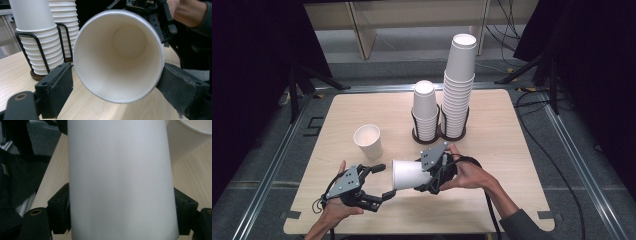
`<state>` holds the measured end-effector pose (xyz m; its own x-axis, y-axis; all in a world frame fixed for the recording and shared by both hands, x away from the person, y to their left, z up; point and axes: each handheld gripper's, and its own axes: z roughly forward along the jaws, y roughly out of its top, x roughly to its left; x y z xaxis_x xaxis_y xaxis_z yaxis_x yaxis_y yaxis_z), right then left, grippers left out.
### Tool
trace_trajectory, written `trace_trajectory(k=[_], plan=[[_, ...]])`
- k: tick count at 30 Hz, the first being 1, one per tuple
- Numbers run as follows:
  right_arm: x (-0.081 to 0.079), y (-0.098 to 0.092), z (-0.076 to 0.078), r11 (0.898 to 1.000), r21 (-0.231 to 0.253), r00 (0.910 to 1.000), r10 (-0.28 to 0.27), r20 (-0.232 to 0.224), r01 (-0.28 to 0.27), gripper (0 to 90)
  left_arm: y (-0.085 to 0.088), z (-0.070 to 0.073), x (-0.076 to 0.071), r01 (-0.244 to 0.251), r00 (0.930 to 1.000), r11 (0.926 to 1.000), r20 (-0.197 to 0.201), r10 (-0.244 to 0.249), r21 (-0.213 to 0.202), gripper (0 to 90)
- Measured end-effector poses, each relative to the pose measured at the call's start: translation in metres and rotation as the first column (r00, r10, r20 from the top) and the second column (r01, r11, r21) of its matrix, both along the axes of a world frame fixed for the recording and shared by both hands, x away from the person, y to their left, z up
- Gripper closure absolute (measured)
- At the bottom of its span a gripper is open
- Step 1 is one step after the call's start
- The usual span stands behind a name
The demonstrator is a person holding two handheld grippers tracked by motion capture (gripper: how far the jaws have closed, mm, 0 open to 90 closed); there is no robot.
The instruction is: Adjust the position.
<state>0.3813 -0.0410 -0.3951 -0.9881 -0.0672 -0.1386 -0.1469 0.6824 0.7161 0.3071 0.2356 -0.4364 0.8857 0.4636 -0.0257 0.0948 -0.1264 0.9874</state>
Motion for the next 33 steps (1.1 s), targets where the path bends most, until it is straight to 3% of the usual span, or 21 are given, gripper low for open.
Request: trace_trajectory(k=[1,2,3,5,9,12,15,21,23,25,28,30,31,33], plan=[[0.0,-0.001,0.001,1.0,0.022,0.9997,-0.016,-0.019,0.016,23.4,0.001,0.0,-0.001,-0.006,1.0,0.9999,-0.005,0.006,0.008,14.3],[0.002,-0.001,0.001,0.999,0.043,1.0,0.005,-0.008,-0.004,23.4,0.001,0.001,-0.001,-0.008,0.9999,1.0,-0.012,0.008,0.005,14.2],[0.001,-0.002,0.002,0.998,0.066,0.9991,0.004,-0.042,-0.001,23.4,0.0,0.0,0.0,-0.007,0.9999,0.9997,-0.014,0.007,-0.022,14.3],[0.002,-0.002,0.002,0.996,0.088,0.9987,0.006,-0.05,-0.002,23.4,0.0,0.0,0.0,-0.02,0.9994,0.9997,-0.028,0.02,-0.016,14.3],[0.002,-0.001,0.001,0.993,0.119,0.9974,0.022,-0.069,-0.014,23.4,-0.002,-0.001,0.001,-0.03,0.9982,0.9981,-0.053,0.027,-0.054,10.6],[0.002,0.002,0.0,0.992,0.128,0.9983,0.028,-0.052,-0.022,23.4,-0.004,-0.001,0.001,-0.044,0.9975,0.9976,-0.058,0.041,-0.053,5.9],[0.002,0.004,-0.003,0.989,0.142,0.997,0.04,-0.066,-0.03,23.4,-0.006,-0.001,0.002,-0.057,0.997,0.9972,-0.055,0.054,-0.049,0.0],[0.0,0.009,-0.009,0.987,0.156,0.9913,0.048,-0.123,-0.028,23.3,-0.01,0.001,-0.001,-0.063,0.9974,0.9954,-0.04,0.06,-0.072,0.0],[0.0,0.012,-0.011,0.984,0.171,0.9917,0.07,-0.107,-0.051,23.3,-0.012,0.001,-0.002,-0.056,0.9976,0.9955,-0.045,0.053,-0.076,0.0],[-0.001,0.015,-0.013,0.983,0.177,0.9875,0.079,-0.136,-0.054,23.3,-0.012,0.001,-0.002,-0.047,0.9981,0.9957,-0.044,0.044,-0.079,0.6],[-0.002,0.018,-0.014,0.982,0.179,0.9855,0.09,-0.144,-0.063,23.3,-0.01,0.002,-0.002,-0.029,0.9989,0.9944,-0.039,0.025,-0.102,2.5],[-0.001,0.018,-0.015,0.981,0.184,0.9876,0.091,-0.128,-0.067,23.2,-0.009,0.002,-0.002,-0.03,0.998,0.9935,-0.058,0.024,-0.11,3.0],[-0.002,0.017,-0.015,0.982,0.181,0.9849,0.087,-0.15,-0.059,23.2,-0.009,0.002,-0.001,-0.028,0.9979,0.9931,-0.061,0.021,-0.114,3.2],[-0.001,0.017,-0.016,0.982,0.179,0.985,0.087,-0.149,-0.059,23.1,-0.008,0.002,0.0,-0.017,0.998,0.9939,-0.063,0.01,-0.109,4.9]])
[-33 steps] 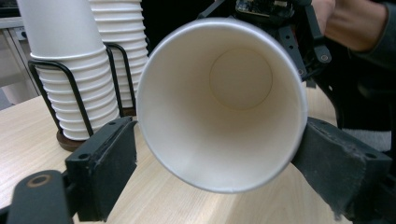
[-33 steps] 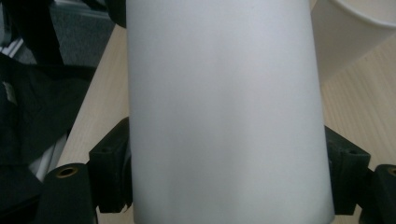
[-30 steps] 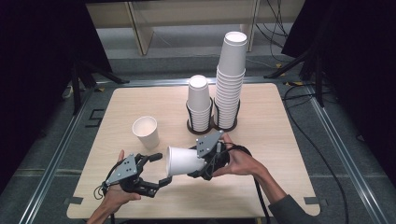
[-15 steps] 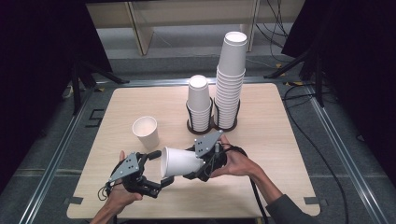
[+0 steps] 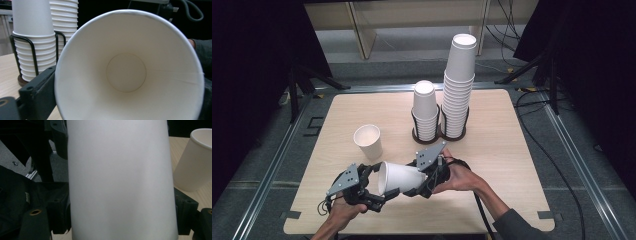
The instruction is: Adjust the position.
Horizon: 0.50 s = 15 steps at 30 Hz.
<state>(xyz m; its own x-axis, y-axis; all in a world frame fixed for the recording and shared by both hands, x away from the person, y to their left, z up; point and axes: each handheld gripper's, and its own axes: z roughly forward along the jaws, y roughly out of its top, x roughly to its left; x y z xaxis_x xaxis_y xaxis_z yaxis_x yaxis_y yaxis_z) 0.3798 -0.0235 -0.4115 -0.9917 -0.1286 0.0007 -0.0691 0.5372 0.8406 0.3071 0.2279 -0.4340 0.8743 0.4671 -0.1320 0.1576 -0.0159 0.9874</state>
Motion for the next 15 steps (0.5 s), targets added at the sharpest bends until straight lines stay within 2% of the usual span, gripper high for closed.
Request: trace_trajectory(k=[2,3,4,5,6,11,13,14,15], plan=[[0.0,0.0,-0.002,1.0,-0.01,1.0,-0.003,0.0,0.003,22.9,0.001,0.0,0.001,0.011,0.9999,0.9999,-0.012,-0.011,-0.005,6.5],[0.001,0.001,-0.003,1.0,-0.013,0.9999,-0.004,0.012,0.004,22.6,0.001,0.001,0.001,0.006,0.9999,1.0,-0.012,-0.006,0.003,7.4],[0.001,0.001,-0.004,0.999,-0.03,0.9999,-0.012,-0.001,0.012,22.1,0.0,0.001,0.0,0.006,1.0,0.9998,-0.008,-0.006,0.018,7.9],[0.001,0.001,-0.004,0.999,-0.041,0.9997,-0.017,0.016,0.018,21.4,-0.001,0.001,0.0,0.004,1.0,0.9996,-0.007,-0.004,0.027,8.2],[0.0,0.002,-0.004,0.998,-0.059,0.9996,-0.028,0.003,0.028,20.3,-0.001,0.002,0.0,-0.001,1.0,0.999,-0.001,0.002,0.044,8.6],[-0.003,0.0,0.002,0.987,-0.134,0.9924,-0.08,0.093,0.092,18.6,0.002,0.004,0.001,-0.038,0.9991,0.9953,-0.018,0.039,0.089,8.8],[-0.005,0.0,0.005,0.98,-0.163,0.9855,-0.093,0.142,0.116,17.7,0.002,0.005,0.001,-0.055,0.9979,0.9907,-0.026,0.059,0.124,8.9],[-0.007,0.001,0.007,0.977,-0.175,0.9838,-0.098,0.151,0.124,17.2,0.003,0.005,0.001,-0.055,0.9979,0.9887,-0.026,0.059,0.139,8.9],[-0.008,0.002,0.008,0.976,-0.181,0.9826,-0.094,0.16,0.123,17.6,0.002,0.005,0.002,-0.06,0.9975,0.9833,-0.028,0.065,0.172,8.8]])
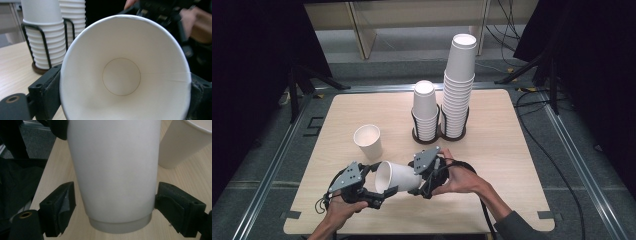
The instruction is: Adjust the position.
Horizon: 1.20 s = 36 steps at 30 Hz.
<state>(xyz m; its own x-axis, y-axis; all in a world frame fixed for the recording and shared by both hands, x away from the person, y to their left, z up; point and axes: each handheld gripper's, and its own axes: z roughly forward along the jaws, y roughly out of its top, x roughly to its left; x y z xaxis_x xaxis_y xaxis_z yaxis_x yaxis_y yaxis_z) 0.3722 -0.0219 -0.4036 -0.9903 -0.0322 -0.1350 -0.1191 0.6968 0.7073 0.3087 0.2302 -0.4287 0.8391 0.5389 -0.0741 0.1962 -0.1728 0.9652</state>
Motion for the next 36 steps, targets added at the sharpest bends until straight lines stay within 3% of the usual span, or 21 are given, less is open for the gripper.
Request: trace_trajectory(k=[1,2,3,4,5,6,8,9,11,14,17,20,25,28,33,36], plan=[[-0.001,0.003,0.001,1.0,-0.015,0.9993,0.001,0.038,0.0,16.3,-0.001,0.0,0.0,-0.002,1.0,1.0,-0.005,0.002,0.006,8.8],[-0.002,0.004,0.001,1.0,-0.02,0.9989,0.004,0.046,-0.003,15.8,-0.002,-0.001,0.0,-0.001,1.0,1.0,-0.01,0.001,0.009,8.8],[-0.004,0.006,0.001,1.0,-0.028,0.9991,0.005,0.043,-0.004,16.5,-0.003,-0.001,0.0,0.003,0.9999,0.9992,-0.01,-0.002,0.039,8.8],[-0.006,0.01,0.0,0.999,-0.037,0.9984,0.011,0.056,-0.009,16.1,-0.005,-0.002,0.0,0.006,1.0,0.9994,-0.006,-0.005,0.034,8.8],[-0.007,0.012,-0.001,0.999,-0.049,0.9981,0.012,0.061,-0.009,15.9,-0.005,-0.001,-0.001,0.003,0.9999,0.9978,-0.015,-0.003,0.066,8.8],[-0.009,0.014,-0.002,0.998,-0.064,0.9988,0.003,0.049,0.001,16.1,-0.008,-0.002,-0.001,0.01,0.9999,0.998,-0.012,-0.009,0.063,8.8],[-0.011,0.02,-0.006,0.996,-0.087,0.9989,0.01,0.046,-0.006,16.3,-0.009,-0.001,-0.002,0.015,0.9998,0.9941,-0.011,-0.013,0.107,8.7],[-0.012,0.021,-0.007,0.996,-0.093,0.9989,0.015,0.045,-0.011,17.5,-0.011,-0.001,-0.003,0.026,0.9996,0.9952,-0.012,-0.025,0.094,8.6],[-0.013,0.024,-0.01,0.994,-0.103,0.9986,0.036,0.04,-0.032,19.9,-0.011,0.0,-0.004,0.029,0.9995,0.9932,-0.016,-0.028,0.113,8.3],[-0.013,0.025,-0.011,0.995,-0.094,0.9987,0.04,0.03,-0.037,22.0,-0.01,-0.002,-0.003,0.033,0.9994,0.9979,0.008,-0.033,0.056,6.9],[-0.009,0.023,-0.011,0.998,-0.028,0.9985,0.053,0.015,-0.053,22.5,-0.006,-0.003,-0.003,0.023,0.9995,0.9995,0.021,-0.023,-0.021,5.4],[-0.007,0.019,-0.01,0.998,0.035,0.9988,0.044,-0.02,-0.043,22.9,-0.002,-0.004,-0.001,0.013,0.9997,0.9948,0.02,-0.011,-0.101,3.2],[-0.004,0.015,-0.009,0.995,0.093,0.9986,0.031,-0.043,-0.026,23.2,0.001,-0.005,-0.001,-0.006,1.0,0.9876,-0.006,0.005,-0.157,4.4],[-0.001,0.011,-0.008,0.993,0.117,0.9983,0.023,-0.053,-0.016,23.2,0.003,-0.004,-0.001,-0.014,0.9997,0.9843,0.015,0.017,-0.176,4.1],[0.004,0.004,-0.004,0.977,0.21,0.9954,0.0,-0.096,0.02,23.1,0.004,-0.005,0.001,-0.034,0.9994,0.9763,-0.01,0.033,-0.214,0.0],[0.003,0.006,-0.003,0.972,0.234,0.9933,-0.009,-0.116,0.036,23.0,0.002,-0.005,0.0,-0.033,0.9994,0.9735,0.007,0.035,-0.226,0.4]])
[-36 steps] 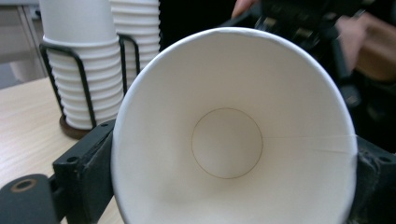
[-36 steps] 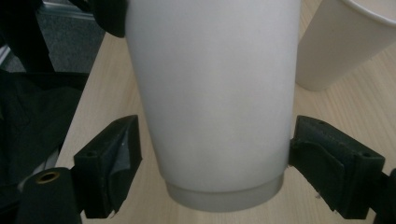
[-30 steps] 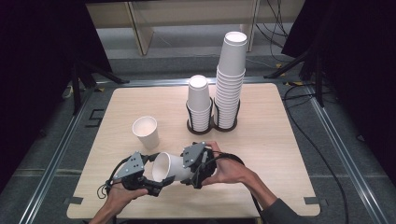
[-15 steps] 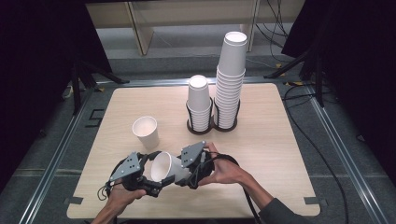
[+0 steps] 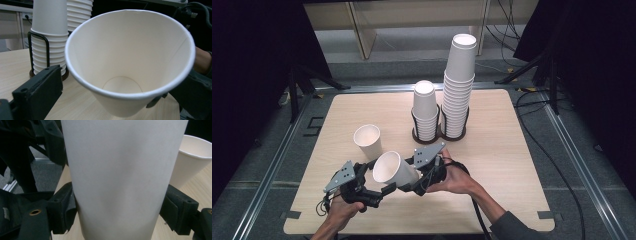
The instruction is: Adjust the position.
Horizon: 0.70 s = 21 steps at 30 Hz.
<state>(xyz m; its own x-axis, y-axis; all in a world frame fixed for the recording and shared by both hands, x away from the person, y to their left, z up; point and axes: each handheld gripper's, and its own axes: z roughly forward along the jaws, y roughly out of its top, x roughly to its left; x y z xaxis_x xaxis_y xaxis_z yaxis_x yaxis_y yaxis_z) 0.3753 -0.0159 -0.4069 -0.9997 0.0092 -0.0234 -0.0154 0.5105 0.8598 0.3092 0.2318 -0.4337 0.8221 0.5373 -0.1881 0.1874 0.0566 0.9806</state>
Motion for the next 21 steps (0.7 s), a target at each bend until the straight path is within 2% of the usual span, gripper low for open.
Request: trace_trajectory(k=[1,3,4,5,7,9,14,17,21], plan=[[0.0006,0.0022,-0.0007,1.0,0.004,0.9998,0.008,0.019,-0.008,22.9,-0.0008,0.0002,-0.0007,-0.006,1.0,1.0,0.0,0.006,-0.006,1.1],[-0.0009,0.0053,-0.0037,1.0,0.006,0.9999,0.009,-0.009,-0.009,22.9,-0.002,0.0005,-0.0009,-0.003,1.0,1.0,0.007,0.003,-0.007,2.7],[-0.0002,0.0063,-0.0045,1.0,0.01,0.9998,0.014,0.01,-0.014,22.9,-0.0022,0.0005,-0.0013,-0.007,0.9999,1.0,0.015,0.007,0.0,3.4],[-0.0014,0.0077,-0.0059,1.0,0.009,0.9998,0.015,-0.012,-0.015,22.9,-0.0029,0.0006,-0.0021,-0.013,0.9997,0.9999,0.019,0.013,-0.005,4.4],[-0.001,0.0093,-0.0068,0.999,0.031,0.9998,0.018,-0.007,-0.018,22.8,-0.0028,0.0007,-0.0021,-0.007,0.9995,1.0,0.031,0.007,-0.002,5.0],[-0.0024,0.0107,-0.0079,0.999,0.029,0.9993,0.016,-0.034,-0.015,22.8,-0.0028,0.0008,-0.0025,-0.014,0.9991,0.9999,0.04,0.014,-0.001,7.6],[-0.002,0.0113,-0.009,0.999,0.036,0.9987,0.016,-0.049,-0.014,22.7,-0.0032,0.0016,-0.0028,-0.023,0.9988,0.9997,0.044,0.023,0.001,9.0],[-0.0007,0.0114,-0.0093,0.999,0.044,0.9994,0.015,-0.03,-0.014,22.7,-0.0036,0.0017,-0.0023,-0.025,0.9986,0.9997,0.046,0.025,0.002,9.3],[-0.0005,0.0117,-0.01,0.999,0.047,0.9994,0.013,-0.031,-0.012,22.7,-0.0035,0.0017,-0.0016,-0.021,0.9988,0.9998,0.043,0.022,-0.003,10.7]])
